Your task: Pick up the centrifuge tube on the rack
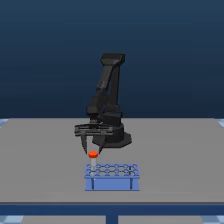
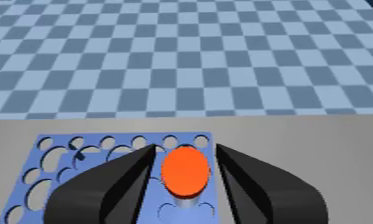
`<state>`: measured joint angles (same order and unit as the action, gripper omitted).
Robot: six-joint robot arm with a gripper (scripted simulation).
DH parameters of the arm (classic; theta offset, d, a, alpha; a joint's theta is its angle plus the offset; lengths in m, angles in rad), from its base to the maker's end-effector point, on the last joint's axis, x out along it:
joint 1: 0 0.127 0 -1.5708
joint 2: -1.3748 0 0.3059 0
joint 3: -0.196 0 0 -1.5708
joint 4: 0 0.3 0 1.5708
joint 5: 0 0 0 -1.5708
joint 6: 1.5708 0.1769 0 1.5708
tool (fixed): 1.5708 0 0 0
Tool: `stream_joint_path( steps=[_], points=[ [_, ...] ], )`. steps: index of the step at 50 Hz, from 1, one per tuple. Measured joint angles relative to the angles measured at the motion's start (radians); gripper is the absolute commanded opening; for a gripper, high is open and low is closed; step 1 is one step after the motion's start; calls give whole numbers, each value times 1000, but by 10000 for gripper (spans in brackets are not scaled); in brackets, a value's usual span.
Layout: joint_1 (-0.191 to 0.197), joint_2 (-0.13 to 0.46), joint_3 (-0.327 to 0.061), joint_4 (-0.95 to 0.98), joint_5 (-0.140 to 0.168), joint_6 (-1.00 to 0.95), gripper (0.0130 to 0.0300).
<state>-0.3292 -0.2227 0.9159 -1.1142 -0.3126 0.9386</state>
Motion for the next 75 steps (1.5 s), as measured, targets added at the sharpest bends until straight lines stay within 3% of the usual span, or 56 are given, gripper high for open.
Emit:
stream_joint_path(
  steps=[21,41,42,75],
  points=[
    [0,42,23,162,-32,-175,300],
    [0,54,28,201,-47,-225,300],
    [0,54,28,201,-47,-226,130],
    [0,51,27,191,-46,-217,130]
  ],
)
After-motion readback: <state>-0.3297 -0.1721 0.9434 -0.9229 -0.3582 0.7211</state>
